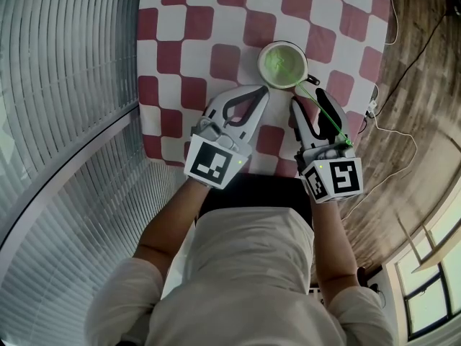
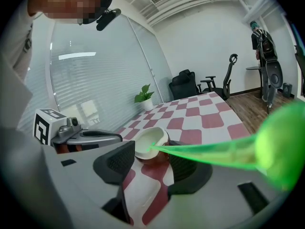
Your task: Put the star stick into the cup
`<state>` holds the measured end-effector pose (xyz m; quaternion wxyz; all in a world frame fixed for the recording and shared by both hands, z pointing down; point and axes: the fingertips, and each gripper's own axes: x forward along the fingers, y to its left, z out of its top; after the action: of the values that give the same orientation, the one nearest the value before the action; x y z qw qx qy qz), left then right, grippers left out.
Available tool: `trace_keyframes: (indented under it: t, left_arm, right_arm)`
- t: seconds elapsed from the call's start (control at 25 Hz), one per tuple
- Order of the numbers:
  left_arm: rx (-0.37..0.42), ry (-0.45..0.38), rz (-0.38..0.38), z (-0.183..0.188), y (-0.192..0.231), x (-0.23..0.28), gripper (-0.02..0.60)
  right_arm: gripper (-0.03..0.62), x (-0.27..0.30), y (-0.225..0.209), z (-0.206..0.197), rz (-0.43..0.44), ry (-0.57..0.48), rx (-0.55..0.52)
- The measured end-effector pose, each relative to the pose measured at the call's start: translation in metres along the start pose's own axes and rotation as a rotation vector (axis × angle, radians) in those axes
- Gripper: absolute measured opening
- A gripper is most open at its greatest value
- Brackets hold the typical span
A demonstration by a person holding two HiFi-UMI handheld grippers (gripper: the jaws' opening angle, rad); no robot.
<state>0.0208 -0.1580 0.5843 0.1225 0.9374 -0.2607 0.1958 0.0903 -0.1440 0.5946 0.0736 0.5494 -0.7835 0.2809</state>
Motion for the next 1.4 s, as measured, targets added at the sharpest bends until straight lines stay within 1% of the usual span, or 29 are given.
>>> trace_keyframes:
  t: [0.24, 0.4, 0.72, 0.92, 1.12, 1.28, 1.4]
  left_arm:
    - [0.011, -0.002, -0.007, 0.002, -0.012, -0.005, 0.031]
    - [0.017, -0.007, -0.002, 0.013, -0.016, -0.010, 0.031]
    - [0.040, -0.038, 0.003, 0.030, -0.023, -0.018, 0.031]
    - [0.053, -0.055, 0.002, 0.052, -0.030, -0.027, 0.031]
    - [0.066, -0.082, 0.007, 0.076, -0.036, -0.034, 0.031]
    - [0.082, -0.111, 0.010, 0.099, -0.041, -0.042, 0.031]
    - [0.078, -0.127, 0.009, 0.108, -0.047, -0.048, 0.031]
  right_arm:
    - [0.233, -0.017, 0.001, -0.002, -0.012, -0.008, -0.008]
    - [0.267, -0.027, 0.004, 0.005, -0.014, -0.024, -0.008]
    - [0.290, -0.040, -0.001, 0.023, -0.042, -0.078, -0.038]
    - [0.296, -0.059, -0.003, 0.042, -0.064, -0.086, -0.067]
    - [0.296, -0.076, -0.001, 0.062, -0.073, -0.097, -0.126]
    - [0.296, -0.089, 0.006, 0.083, -0.062, -0.113, -0.170]
    - [0.296, -0.100, 0.014, 0.098, -0.063, -0.124, -0.199]
